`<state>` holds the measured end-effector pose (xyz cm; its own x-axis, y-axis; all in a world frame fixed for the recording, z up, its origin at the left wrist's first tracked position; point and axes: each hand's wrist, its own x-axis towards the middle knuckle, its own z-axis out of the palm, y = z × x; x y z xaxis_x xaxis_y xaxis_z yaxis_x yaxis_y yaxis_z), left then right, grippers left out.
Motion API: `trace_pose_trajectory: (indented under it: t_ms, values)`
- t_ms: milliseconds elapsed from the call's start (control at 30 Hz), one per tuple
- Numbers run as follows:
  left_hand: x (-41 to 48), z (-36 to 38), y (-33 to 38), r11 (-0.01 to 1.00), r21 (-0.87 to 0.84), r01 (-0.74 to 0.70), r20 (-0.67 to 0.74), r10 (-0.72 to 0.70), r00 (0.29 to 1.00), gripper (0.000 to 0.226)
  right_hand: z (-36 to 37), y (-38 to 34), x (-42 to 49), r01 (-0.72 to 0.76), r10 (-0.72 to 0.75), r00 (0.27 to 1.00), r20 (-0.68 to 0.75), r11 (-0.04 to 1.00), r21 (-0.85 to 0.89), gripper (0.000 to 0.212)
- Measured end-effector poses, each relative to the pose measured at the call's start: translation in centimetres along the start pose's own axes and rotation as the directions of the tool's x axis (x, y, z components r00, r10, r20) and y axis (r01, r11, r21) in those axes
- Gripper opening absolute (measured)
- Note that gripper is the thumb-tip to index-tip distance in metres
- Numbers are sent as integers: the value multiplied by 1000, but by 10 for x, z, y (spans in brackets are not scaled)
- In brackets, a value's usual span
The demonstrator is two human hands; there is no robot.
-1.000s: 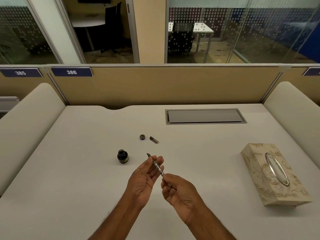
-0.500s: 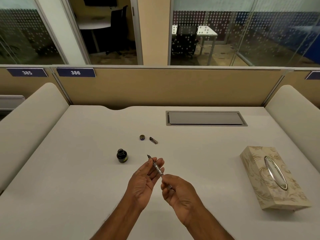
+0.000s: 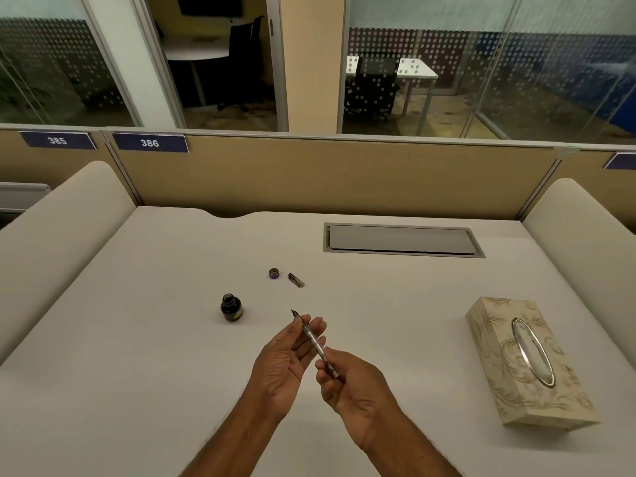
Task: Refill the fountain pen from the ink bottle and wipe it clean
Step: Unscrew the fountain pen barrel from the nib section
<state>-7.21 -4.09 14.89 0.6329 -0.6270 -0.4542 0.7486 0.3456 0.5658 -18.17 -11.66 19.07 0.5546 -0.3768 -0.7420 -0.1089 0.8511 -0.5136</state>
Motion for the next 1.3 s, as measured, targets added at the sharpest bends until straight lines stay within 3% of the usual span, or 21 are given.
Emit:
trace_pose_trajectory:
  t_ms: [233,333,533,900,1067,1200,1300]
  values:
    - [-1,-3,3,1000,21,19,17,-20,1000,29,4,4,-3,-14,13,1000,-23,999,-29,22]
    - [2,-8,10,999,27,38,33,-39,999,31,12,8,-3,2,-2,999,-49,1000,12,14]
    - [12,-15,20,997,0,71,31,-71,997,31,17,13,2,169,-174,979,-102,984,-58,5]
    - [33,-16,21,990,-138,-15,-158,-7,987,20,-33,3,17,375,-444,890,-101,841,-390,8]
    - [35,-21,14,990,-141,-24,-196,-4,981,20,-53,4,52,430,-573,813,-100,708,-559,10]
    - [32,-24,7,991,-133,-7,-211,-21,977,20,-49,20,87,466,-685,728,-25,522,-715,18]
    - [31,-28,5,993,-120,0,-219,-27,975,20,-45,33,110,435,-709,704,48,377,-818,19]
